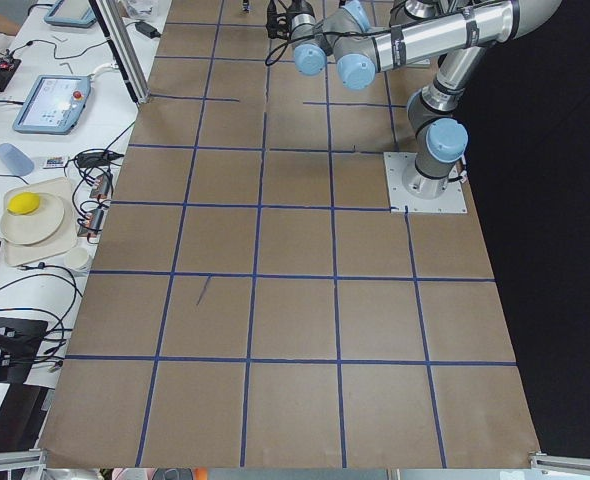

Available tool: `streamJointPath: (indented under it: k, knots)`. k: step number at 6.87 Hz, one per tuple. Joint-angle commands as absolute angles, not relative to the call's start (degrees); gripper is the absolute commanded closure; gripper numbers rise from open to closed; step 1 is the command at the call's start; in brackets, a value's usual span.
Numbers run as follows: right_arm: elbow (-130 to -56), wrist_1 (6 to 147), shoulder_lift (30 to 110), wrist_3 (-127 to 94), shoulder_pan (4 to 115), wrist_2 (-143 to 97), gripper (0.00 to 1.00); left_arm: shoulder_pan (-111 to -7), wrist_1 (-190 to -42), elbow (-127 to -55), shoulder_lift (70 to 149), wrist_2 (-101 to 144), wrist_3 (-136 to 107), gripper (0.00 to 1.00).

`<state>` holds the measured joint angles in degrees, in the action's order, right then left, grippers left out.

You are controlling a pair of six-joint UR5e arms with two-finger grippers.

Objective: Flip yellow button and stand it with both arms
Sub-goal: 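Grasp the yellow cap with the right gripper and open the left gripper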

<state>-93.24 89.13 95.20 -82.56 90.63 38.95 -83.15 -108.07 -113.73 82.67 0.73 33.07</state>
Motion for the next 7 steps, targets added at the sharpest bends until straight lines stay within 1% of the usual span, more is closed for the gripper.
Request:
streamJointPath:
  k: [1,4,5,6,7]
  knots:
    - [-93.2,89.3,95.2,-83.2,90.4,38.9,0.94,-83.2,-108.1,-113.6,82.8,0.2,33.0,0.0]
    - [-92.9,90.3,94.9,-82.4,89.0,40.9,0.95,-83.1,-107.4,-112.5,82.7,0.1,28.4,0.0]
    - [-92.9,89.9,94.9,-78.4,86.5,46.0,0.95,-82.9,-105.5,-112.2,82.9,-3.5,27.9,0.0]
    - [-92.8,89.1,95.0,-72.5,83.4,49.4,0.95,-81.7,-101.8,-112.2,83.0,-10.2,26.0,0.0]
    - [-93.2,88.9,95.0,-66.5,81.6,54.7,0.95,-81.4,-95.1,-112.2,83.4,-15.4,20.0,0.0]
